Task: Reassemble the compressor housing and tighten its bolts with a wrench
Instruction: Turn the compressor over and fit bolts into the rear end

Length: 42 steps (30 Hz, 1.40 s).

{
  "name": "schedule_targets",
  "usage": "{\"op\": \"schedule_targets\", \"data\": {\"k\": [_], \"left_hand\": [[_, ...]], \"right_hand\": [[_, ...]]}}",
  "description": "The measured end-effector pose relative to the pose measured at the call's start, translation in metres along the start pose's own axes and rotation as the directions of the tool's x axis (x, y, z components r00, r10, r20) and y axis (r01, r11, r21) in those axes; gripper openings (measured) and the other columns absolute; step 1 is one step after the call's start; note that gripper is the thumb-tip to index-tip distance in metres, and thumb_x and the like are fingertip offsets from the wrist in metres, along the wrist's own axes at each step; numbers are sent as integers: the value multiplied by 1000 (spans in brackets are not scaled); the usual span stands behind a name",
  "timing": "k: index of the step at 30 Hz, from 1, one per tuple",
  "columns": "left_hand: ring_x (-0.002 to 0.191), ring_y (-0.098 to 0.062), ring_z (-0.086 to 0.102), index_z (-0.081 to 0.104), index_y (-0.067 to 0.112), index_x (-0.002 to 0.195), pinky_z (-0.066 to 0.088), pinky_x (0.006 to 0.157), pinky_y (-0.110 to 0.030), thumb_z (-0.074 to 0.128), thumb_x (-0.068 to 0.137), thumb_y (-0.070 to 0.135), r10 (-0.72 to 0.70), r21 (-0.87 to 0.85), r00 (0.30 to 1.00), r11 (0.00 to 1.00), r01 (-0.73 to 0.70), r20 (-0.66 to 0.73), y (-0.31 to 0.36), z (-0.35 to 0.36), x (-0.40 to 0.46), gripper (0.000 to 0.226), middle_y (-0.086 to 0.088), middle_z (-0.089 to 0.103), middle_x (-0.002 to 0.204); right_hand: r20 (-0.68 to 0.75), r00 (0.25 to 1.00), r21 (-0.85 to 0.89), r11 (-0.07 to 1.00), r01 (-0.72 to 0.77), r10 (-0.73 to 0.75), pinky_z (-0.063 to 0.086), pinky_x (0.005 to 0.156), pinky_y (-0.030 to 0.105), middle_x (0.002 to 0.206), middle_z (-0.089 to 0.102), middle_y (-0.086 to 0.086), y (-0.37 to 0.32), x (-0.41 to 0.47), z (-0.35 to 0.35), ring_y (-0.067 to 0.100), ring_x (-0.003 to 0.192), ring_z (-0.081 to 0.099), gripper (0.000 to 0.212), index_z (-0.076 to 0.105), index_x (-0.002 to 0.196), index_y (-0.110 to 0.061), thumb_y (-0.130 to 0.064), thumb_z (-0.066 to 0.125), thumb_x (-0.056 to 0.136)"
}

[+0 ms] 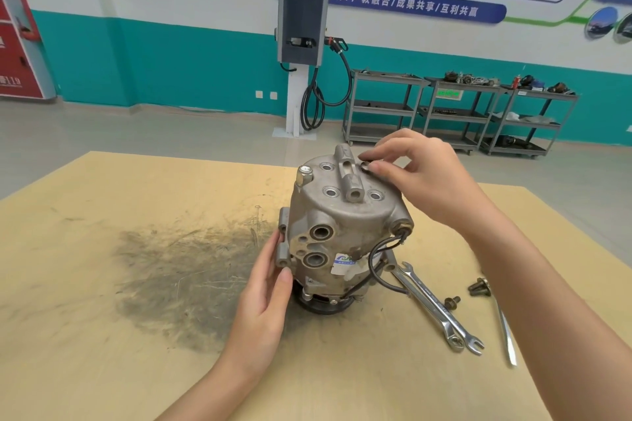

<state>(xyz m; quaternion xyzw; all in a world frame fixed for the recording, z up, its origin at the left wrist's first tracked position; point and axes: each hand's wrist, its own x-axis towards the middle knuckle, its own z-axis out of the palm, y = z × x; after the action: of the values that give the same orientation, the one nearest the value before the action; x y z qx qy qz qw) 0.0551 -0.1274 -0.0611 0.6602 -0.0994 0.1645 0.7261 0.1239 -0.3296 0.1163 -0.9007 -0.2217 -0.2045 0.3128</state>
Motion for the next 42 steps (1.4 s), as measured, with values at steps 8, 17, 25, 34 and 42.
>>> {"op": "schedule_targets", "data": {"k": [8, 17, 25, 34, 42], "left_hand": [[130, 17, 38, 37, 52, 133, 35, 97, -1, 49, 88, 38, -2, -5, 1000, 1000, 3, 10, 4, -1, 1, 48, 46, 45, 133], [131, 18, 36, 34, 50, 136, 34, 98, 0, 49, 87, 38, -14, -32, 1000, 999, 15, 21, 7, 0, 1, 52, 47, 43, 133], [131, 24, 29, 14, 49, 146, 28, 93, 6, 41, 97, 44, -3, -35, 1000, 999, 2, -22, 2, 7, 1, 56, 57, 35, 128], [135, 19, 29, 15, 40, 152, 30, 97, 3, 41, 94, 34, 61, -14, 998, 998, -62, -32, -5, 7, 1, 63, 49, 32, 139], [139, 10, 31, 21, 39, 152, 32, 104, -5, 46, 97, 42, 86, -13, 995, 996, -87, -39, -10, 6, 5, 60, 34, 35, 149]], "right_hand": [[40, 960, 530, 809, -254, 276, 56, 68, 23, 86, 71, 1, -6, 0, 16, 10, 76, 66, 11, 63, 82, -12, -18, 72, 86], [152, 921, 812, 487, -323, 359, 55, 58, 23, 87, 70, 12, -9, -9, 23, 16, 70, 67, 7, 69, 93, -4, -7, 64, 89], [177, 937, 799, 512, -316, 301, 56, 62, 24, 90, 73, 6, -6, -6, 21, 14, 75, 69, 15, 69, 101, -7, -9, 55, 96], [83, 934, 716, 631, -298, 347, 53, 52, 21, 71, 66, 7, -10, -3, 23, 9, 58, 63, 15, 57, 82, -5, -11, 70, 86], [92, 945, 821, 513, -250, 314, 57, 65, 24, 89, 74, 10, -3, -11, 30, 18, 79, 67, 14, 72, 96, -7, -4, 58, 93]]}}
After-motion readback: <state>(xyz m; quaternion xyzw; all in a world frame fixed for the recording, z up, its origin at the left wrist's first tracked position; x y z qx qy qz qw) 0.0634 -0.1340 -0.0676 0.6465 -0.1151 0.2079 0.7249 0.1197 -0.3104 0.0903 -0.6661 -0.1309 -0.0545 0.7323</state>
